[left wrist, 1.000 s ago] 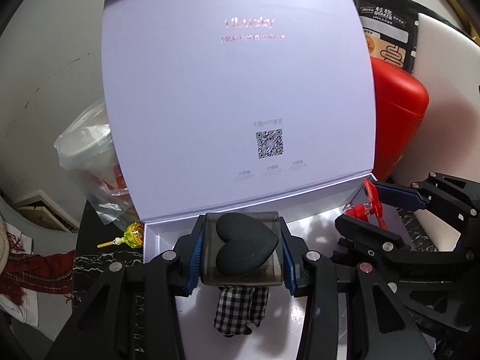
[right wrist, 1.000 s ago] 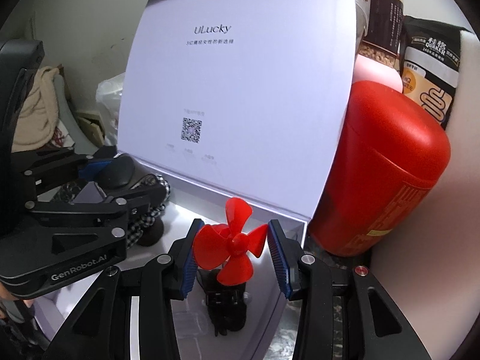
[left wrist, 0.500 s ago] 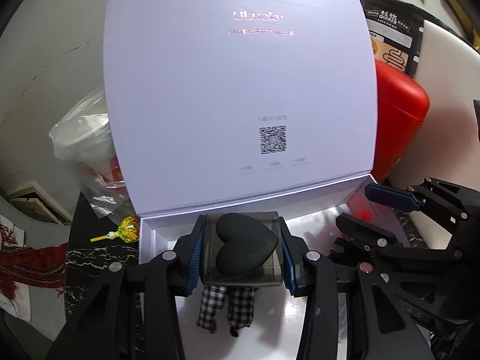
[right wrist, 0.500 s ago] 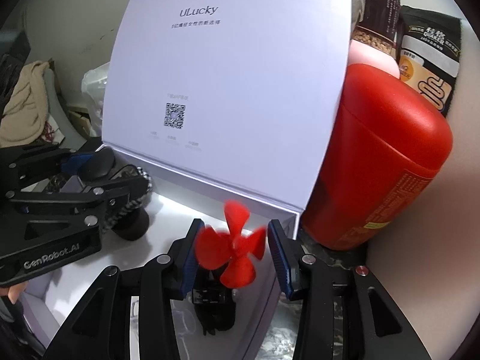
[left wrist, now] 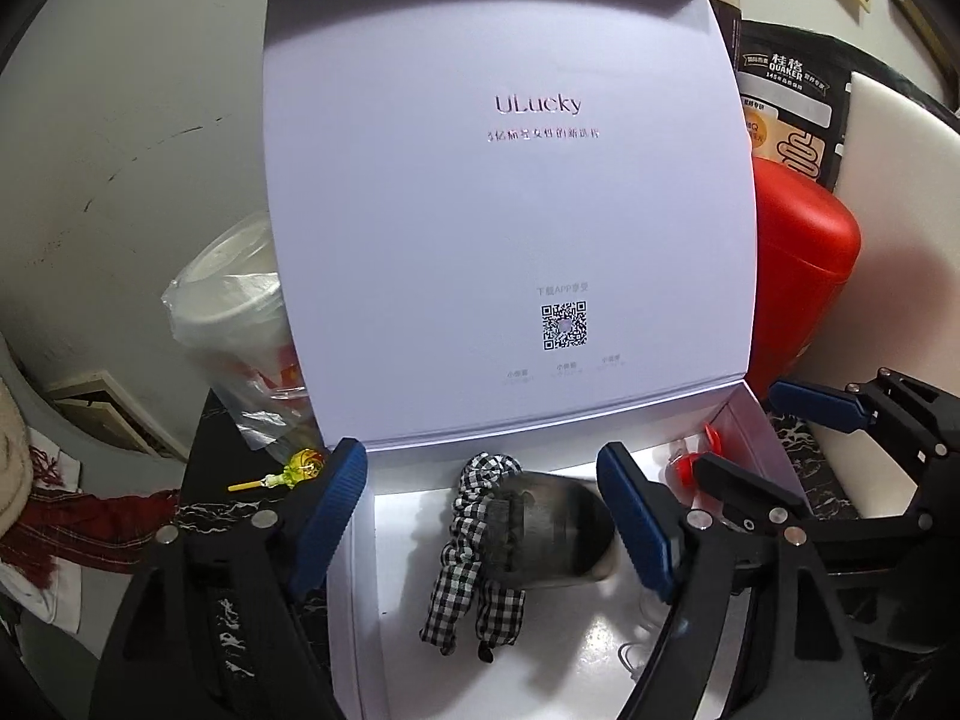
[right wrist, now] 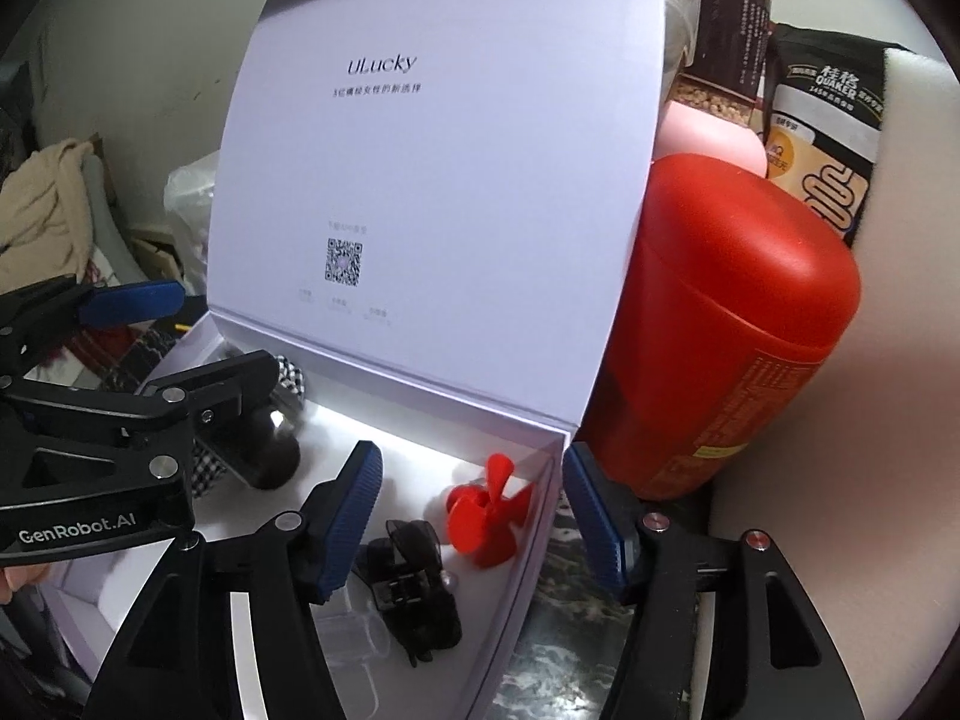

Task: Organize rigid objects
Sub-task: 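Raise both grippers up and out of the white box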

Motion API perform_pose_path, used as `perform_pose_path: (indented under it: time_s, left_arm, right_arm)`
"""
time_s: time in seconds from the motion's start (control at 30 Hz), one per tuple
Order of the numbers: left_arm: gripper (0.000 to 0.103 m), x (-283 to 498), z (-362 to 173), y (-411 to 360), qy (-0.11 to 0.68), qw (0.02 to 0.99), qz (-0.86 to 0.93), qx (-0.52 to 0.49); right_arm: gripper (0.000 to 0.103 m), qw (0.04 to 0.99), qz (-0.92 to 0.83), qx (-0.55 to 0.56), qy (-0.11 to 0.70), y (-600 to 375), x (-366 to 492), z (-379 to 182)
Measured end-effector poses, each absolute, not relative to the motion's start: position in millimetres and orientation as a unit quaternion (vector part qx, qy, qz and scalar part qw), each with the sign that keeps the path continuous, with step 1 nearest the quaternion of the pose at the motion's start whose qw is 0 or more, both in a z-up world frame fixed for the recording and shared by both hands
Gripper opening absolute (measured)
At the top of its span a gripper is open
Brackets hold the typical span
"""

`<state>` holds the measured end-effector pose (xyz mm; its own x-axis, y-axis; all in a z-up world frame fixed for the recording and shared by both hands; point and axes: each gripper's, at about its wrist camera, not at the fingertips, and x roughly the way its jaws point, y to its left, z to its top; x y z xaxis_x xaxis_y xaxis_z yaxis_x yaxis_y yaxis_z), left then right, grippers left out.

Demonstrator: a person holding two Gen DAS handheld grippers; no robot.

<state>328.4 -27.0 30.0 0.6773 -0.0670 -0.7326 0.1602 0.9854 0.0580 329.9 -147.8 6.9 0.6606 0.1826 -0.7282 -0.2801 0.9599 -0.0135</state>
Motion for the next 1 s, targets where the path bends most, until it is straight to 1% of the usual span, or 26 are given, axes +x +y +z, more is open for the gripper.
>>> perform_pose_path:
  time_s: [0.47,1.0]
  left_arm:
    - [0.079,313.0,51.7,-32.6,0.38,0.922,-0.062,0.044]
    - [0.079,270.8,98.8,-21.2,0.346,0.936,-0.055,0.045]
  right_arm:
    - [0.063,0.919,0.129,-0.049,0.37,-153.4,305.8,22.6]
    - [0.064,0.937,0.121,-0.056,0.324,-152.2,253.6,72.4]
